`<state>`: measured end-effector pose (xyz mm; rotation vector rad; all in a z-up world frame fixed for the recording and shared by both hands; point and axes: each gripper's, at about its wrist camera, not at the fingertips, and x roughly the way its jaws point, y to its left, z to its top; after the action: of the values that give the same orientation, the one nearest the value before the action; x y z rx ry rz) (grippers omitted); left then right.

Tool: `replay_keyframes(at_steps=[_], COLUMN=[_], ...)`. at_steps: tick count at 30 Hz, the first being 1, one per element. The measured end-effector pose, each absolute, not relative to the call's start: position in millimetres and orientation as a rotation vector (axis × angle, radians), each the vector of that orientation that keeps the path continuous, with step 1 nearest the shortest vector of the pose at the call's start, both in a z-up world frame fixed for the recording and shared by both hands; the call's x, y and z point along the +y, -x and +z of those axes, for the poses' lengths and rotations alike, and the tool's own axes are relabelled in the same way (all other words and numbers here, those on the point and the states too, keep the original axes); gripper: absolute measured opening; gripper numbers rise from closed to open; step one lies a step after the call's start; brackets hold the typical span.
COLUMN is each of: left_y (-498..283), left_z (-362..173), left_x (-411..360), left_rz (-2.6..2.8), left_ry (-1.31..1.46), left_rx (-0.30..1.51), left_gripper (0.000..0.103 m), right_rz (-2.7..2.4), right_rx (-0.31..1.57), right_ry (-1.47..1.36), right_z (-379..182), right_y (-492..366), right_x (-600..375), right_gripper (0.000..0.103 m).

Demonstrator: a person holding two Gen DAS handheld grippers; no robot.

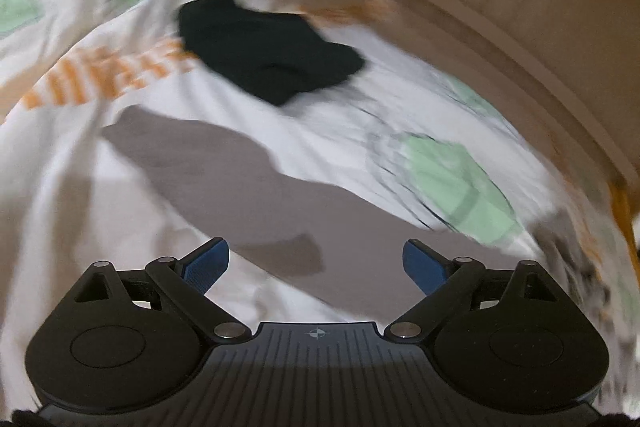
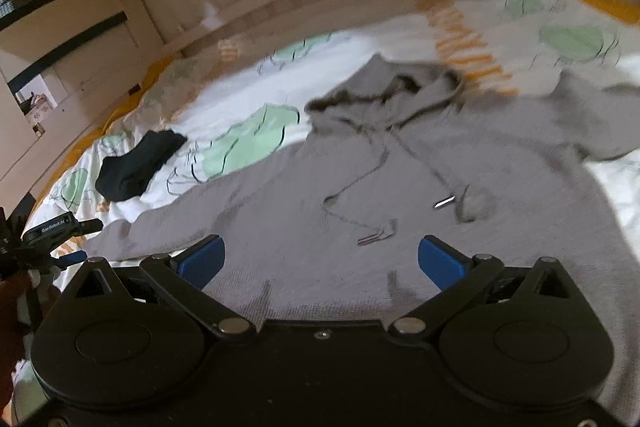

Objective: Fold large clothes
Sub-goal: 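Reach the left tool to the hoodie sleeve cuff and grasp it, then lift the sleeve with the left tool, fold it across the body, release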

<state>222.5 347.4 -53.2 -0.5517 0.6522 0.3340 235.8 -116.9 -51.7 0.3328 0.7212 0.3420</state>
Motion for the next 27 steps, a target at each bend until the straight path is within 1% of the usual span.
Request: replay_keyframes(at_steps=[3, 9, 14, 15, 17, 18, 19, 20, 25, 27], left_y=[-223.3, -230.8, -242.4, -245.8, -251.8, -253.9, -256.0, -257.1, -247.7, -241.8], left_z=[-65.5, -89.1, -96.2, -96.7, -99.2, -100.4, -101.8, -102.7, -86.3, -70.8], left_x=[380.4, 422.6, 436.5, 438.5, 443.4, 444.5, 446.1, 446.9, 445.0, 442.3], left_rz=[0.402, 0.477, 0.462, 0.451, 0.44, 0.446, 0.456, 0.469, 0.436, 0.414], left_ry=[0.602, 0.666, 0.659, 0.664, 0.697, 0.71, 0.721, 0.725, 0.708, 0.689], left_rx=[0.646, 0.677, 0.647, 0.637, 0.63, 0.624, 0.617, 0.621, 0.563, 0.534], left_gripper=[0.092, 0.078, 0.078, 0.075, 0.063, 0.046, 0.019, 0.009, 0.009, 0.009], right_rz=[0.359, 0.396, 0.42, 0.423, 0.429, 0.429, 0.427, 0.421, 0.379, 0.391], right_rx=[0.738, 0.82, 0.859, 0.865, 0.87, 0.872, 0.875, 0.881, 0.953, 0.948], right_ry=[-0.378, -0.409, -0.392, -0.387, -0.376, -0.369, -0.363, -0.355, -0.303, -0.292], right_z=[-62.3, -78.9, -85.3, -86.6, -88.1, -88.7, -89.1, -89.4, -90.0, -88.6], right_y=[-246.6, -260.8, -268.2, -268.8, -269.8, -270.0, -270.2, -271.0, -281.9, -283.5], right_x=[-112.8, -101.4, -91.7, -90.3, -87.7, -86.0, -84.9, -83.6, -76.7, -75.2], right_gripper=[0.102, 0.102, 0.102, 0.102, 0.102, 0.102, 0.102, 0.102, 0.102, 0.099])
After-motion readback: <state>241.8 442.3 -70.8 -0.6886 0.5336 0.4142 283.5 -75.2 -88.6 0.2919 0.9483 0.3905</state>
